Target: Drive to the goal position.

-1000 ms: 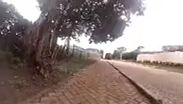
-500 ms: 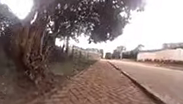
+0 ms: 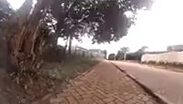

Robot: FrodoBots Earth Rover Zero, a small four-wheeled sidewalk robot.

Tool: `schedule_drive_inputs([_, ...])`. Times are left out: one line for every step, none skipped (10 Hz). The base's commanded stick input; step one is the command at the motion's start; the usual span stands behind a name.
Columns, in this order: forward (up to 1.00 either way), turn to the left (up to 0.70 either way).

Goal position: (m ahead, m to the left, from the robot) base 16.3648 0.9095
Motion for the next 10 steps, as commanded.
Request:
schedule_drive_inputs([0.7, -0.35])
schedule_drive_inputs([0.7, -0.35])
schedule_drive_inputs([0.7, -0.29])
schedule_drive_inputs([0.7, -0.23])
schedule_drive_inputs([0.7, -0.26])
schedule_drive_inputs([0.7, -0.09])
schedule_drive_inputs([0.7, 0.11])
schedule_drive_inputs([0.7, 0.13])
schedule_drive_inputs([0.7, 0.0])
schedule_drive_inputs([0.7, 0.05])
